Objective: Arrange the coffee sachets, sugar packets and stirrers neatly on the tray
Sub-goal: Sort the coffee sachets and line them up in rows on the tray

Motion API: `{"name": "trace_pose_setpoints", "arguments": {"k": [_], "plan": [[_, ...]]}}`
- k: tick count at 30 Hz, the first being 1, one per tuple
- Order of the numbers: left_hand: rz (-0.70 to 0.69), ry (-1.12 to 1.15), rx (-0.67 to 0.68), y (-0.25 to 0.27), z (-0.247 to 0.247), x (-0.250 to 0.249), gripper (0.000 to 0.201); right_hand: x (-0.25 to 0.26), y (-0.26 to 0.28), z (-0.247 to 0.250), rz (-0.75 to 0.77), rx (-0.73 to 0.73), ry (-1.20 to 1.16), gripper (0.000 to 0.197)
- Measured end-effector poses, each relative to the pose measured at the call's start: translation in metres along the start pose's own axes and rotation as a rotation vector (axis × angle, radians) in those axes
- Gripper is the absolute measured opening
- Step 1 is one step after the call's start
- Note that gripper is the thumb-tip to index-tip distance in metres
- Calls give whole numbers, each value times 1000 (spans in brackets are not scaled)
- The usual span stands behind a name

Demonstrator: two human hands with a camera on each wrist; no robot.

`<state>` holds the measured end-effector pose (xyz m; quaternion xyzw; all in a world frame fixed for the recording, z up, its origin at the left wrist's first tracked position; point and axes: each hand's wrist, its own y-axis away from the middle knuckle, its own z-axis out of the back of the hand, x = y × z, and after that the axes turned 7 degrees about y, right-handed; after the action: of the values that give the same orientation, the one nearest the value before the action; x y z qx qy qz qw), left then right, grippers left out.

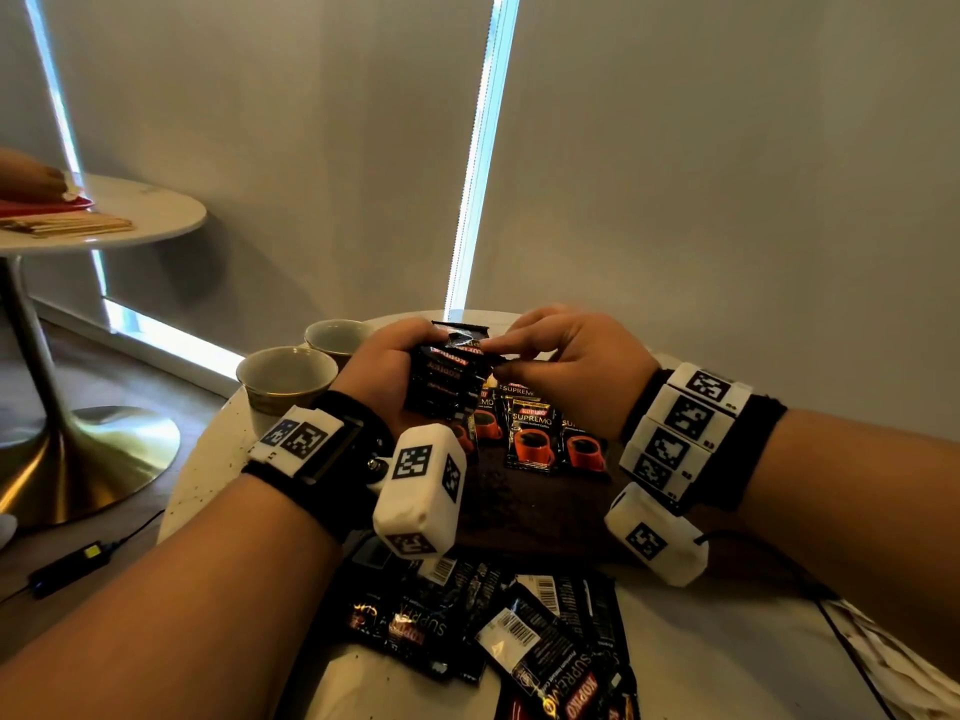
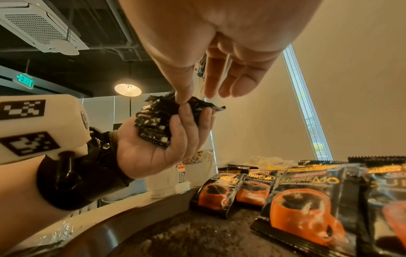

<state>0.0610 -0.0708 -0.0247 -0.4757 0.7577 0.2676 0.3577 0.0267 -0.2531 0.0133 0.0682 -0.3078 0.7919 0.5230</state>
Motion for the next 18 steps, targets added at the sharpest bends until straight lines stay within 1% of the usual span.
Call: {"name": "trace_pose_setpoints", "arguments": {"k": [2, 5, 7, 9, 10, 12, 14, 16, 17, 18], "plan": [[17, -15, -7, 1, 0, -1, 30, -2, -1, 0, 4, -35, -10, 29], [11, -26, -86, 3, -2, -3, 27, -3, -3, 1, -13, -114, -24, 19], [22, 37, -135, 5, -3, -5, 21, -5, -7, 3, -63, -165, -23, 19], [6, 80, -199, 5, -3, -6, 16, -10, -16, 6, -161, -178, -42, 16], [0, 90, -222, 5, -3, -7, 15, -14, -20, 6, -227, -151, -68, 13], [-5, 107, -228, 5, -2, -8, 15, -21, -29, 3, -382, -63, -99, 15], [8, 111, -234, 3, -1, -8, 17, -28, -37, -2, -514, 58, -95, 17], [15, 112, -242, 3, -1, -10, 17, -33, -45, -6, -597, 209, -162, 20], [15, 114, -241, 4, -2, -10, 16, -35, -48, -8, -612, 272, -176, 19], [16, 109, -238, 5, -2, -11, 16, -37, -52, -12, -609, 308, -137, 19]]}}
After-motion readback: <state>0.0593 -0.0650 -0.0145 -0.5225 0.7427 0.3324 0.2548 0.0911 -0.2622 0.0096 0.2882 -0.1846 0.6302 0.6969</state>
